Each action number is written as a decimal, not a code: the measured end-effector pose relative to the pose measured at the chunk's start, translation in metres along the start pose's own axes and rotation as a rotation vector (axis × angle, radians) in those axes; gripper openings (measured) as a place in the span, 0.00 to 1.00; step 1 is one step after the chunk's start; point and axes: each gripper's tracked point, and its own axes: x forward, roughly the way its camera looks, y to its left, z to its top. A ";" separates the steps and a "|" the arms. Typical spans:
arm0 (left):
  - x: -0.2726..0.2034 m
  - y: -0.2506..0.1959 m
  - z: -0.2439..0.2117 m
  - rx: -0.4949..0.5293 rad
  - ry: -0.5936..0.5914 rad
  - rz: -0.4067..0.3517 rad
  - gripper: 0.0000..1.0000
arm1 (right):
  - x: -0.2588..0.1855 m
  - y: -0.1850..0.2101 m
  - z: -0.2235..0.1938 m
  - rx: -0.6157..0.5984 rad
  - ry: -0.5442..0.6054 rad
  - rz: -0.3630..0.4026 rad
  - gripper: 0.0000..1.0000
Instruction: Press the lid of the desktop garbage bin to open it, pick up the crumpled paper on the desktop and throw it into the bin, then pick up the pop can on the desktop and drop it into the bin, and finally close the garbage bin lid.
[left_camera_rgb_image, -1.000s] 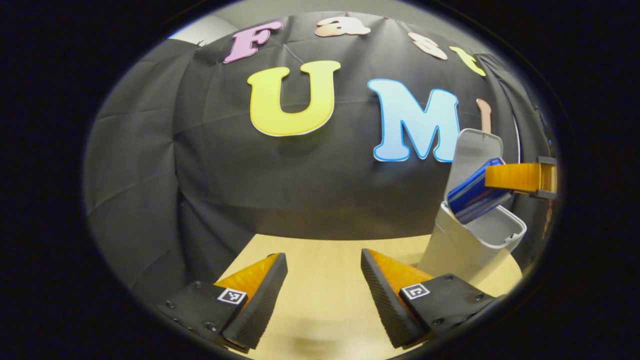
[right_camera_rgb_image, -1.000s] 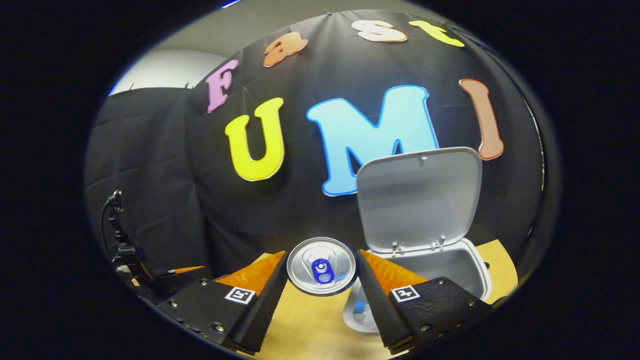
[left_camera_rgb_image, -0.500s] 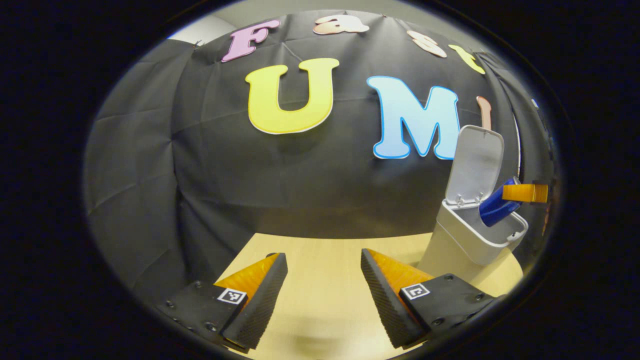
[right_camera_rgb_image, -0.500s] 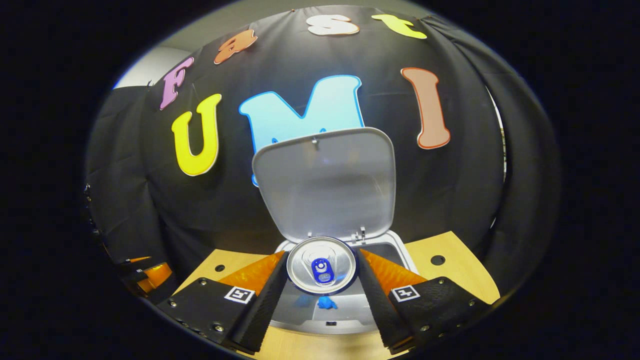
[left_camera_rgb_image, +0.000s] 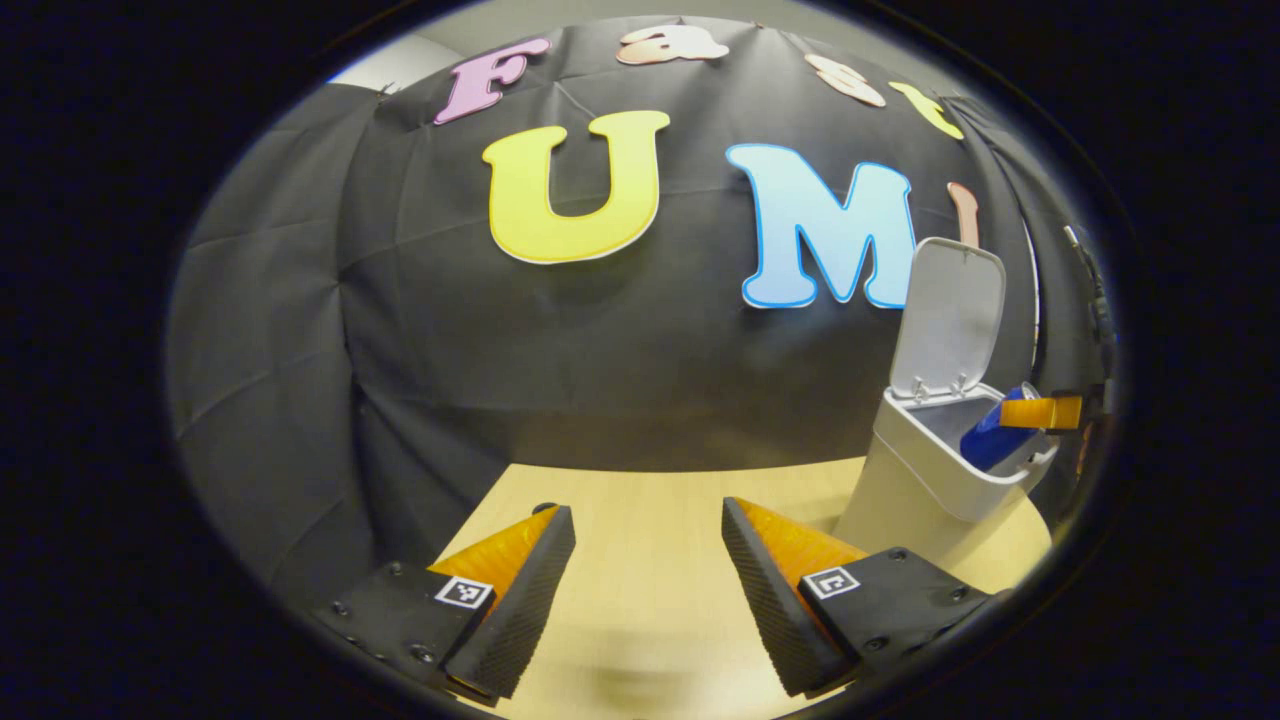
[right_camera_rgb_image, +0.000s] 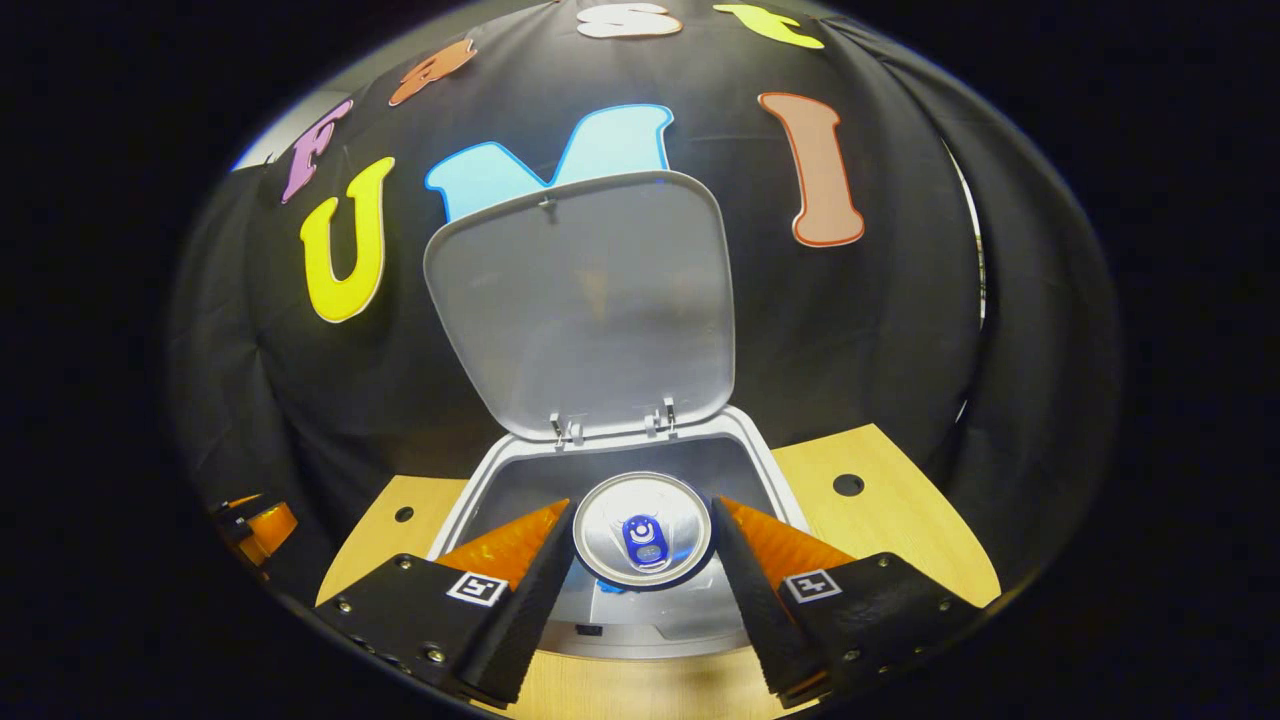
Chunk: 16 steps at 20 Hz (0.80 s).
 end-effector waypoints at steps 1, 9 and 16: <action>0.000 0.000 0.000 0.000 0.001 0.002 0.97 | 0.000 0.000 0.000 0.007 0.002 0.003 0.86; 0.001 -0.002 -0.001 -0.005 0.002 0.000 0.97 | 0.000 -0.003 -0.001 0.025 0.007 -0.001 0.89; 0.000 -0.002 -0.001 -0.005 0.002 -0.003 0.97 | -0.007 0.004 0.027 0.028 -0.054 0.011 0.89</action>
